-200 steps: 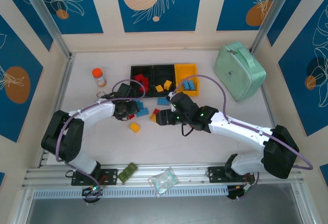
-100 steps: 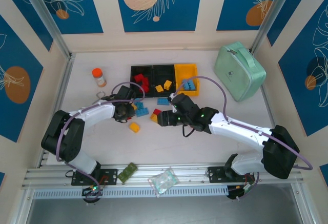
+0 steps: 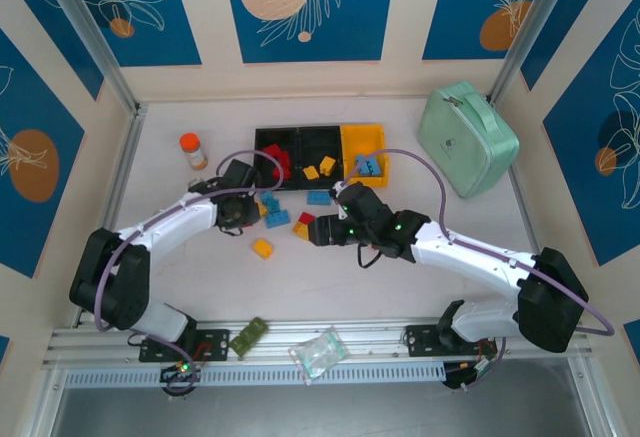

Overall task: Sort the legos into containers by color
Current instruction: Pick up the lego from the center of the table, then place the lego in the container.

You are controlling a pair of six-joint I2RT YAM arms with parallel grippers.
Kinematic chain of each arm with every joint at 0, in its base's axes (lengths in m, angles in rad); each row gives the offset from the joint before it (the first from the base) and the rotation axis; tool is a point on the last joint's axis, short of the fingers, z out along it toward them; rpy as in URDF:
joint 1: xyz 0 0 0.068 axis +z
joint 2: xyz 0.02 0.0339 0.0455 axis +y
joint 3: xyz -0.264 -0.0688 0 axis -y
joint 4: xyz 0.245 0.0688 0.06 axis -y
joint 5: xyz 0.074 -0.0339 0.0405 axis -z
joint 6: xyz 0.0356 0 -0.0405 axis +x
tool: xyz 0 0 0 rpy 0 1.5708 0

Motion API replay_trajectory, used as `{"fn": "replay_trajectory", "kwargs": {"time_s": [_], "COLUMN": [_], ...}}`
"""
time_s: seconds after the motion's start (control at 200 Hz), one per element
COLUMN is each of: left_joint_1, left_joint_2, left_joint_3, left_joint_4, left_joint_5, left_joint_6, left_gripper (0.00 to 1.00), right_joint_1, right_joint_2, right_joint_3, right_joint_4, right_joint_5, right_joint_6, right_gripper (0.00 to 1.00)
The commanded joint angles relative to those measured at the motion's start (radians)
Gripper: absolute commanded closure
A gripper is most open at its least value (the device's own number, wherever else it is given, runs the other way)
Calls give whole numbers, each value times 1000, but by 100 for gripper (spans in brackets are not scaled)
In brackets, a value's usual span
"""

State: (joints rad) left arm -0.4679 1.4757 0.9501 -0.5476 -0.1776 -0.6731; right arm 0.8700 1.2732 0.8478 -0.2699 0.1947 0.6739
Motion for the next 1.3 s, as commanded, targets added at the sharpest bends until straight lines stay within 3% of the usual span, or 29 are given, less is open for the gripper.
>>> {"fn": "replay_trajectory", "kwargs": {"time_s": [0.0,0.46,0.855,1.105,1.216,1.296], "left_joint_1": [-6,-3,24,32,33,32], "left_joint_2": [-15,270,530,627,642,649], "left_joint_3": [85,458,778,870,880,889], "left_joint_4": [-47,-89,-206,-254,-259,-267], "left_joint_5": [-4,33,-17,-58,-69,-68], "left_joint_6": [53,153,249,280,283,282], "left_gripper": [69,69,68,68,65,56], "right_joint_1": [-10,-26,-34,-42,-44,-45], "right_joint_2": [-26,-26,-29,-34,-33,-31], "right_joint_3": [-5,-6,-21,-26,-30,-29], "right_joint_4": [6,-7,-2,-3,1,1], "right_joint_5": [8,8,8,7,5,3], "right_joint_6": [1,5,19,21,25,26], "right_gripper": [30,30,30,30,30,30]}}
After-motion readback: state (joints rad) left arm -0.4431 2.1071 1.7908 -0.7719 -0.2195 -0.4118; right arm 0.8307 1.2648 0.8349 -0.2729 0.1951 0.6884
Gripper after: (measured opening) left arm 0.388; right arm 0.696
